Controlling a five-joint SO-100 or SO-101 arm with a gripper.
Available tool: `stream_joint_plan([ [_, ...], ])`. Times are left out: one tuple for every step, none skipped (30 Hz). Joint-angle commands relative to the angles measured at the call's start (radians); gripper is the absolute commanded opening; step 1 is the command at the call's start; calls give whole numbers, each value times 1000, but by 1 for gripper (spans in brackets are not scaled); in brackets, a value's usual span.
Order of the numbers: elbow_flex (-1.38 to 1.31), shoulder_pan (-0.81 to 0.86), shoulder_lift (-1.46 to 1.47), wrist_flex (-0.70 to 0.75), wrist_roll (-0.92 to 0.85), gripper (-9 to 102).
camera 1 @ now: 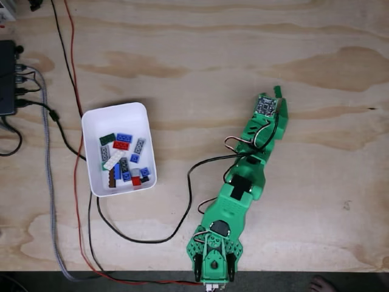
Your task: Put all lego bricks in the bin.
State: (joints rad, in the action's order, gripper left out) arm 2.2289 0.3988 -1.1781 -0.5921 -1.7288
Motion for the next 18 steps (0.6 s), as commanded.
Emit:
stream_joint_plan([
  [-84, 11, 20, -14, 8, 15],
  [-101, 17, 35, -14, 9, 13],
  [-121, 23, 52, -11, 9, 12],
  [-137, 29, 67, -12, 12, 12],
  [-147, 35, 78, -18, 18, 13],
  [-155, 38, 84, -18, 21, 13],
  [-156, 43, 86, -23, 28, 13],
  [-163, 46, 91, -23, 32, 13],
  [-169, 49, 97, -23, 35, 13],
  [-175, 51, 104, -23, 37, 13],
  [-181, 54, 114, -26, 35, 12],
  [-187, 54, 121, -26, 31, 11],
  [-190, 54, 126, -29, 28, 10],
  [-190, 52, 127, -31, 23, 9],
  [-186, 49, 127, -35, 14, 6],
  [-183, 46, 127, -38, 9, 4],
  [-183, 44, 124, -38, 8, 1],
  [-181, 43, 115, -31, 8, 0],
])
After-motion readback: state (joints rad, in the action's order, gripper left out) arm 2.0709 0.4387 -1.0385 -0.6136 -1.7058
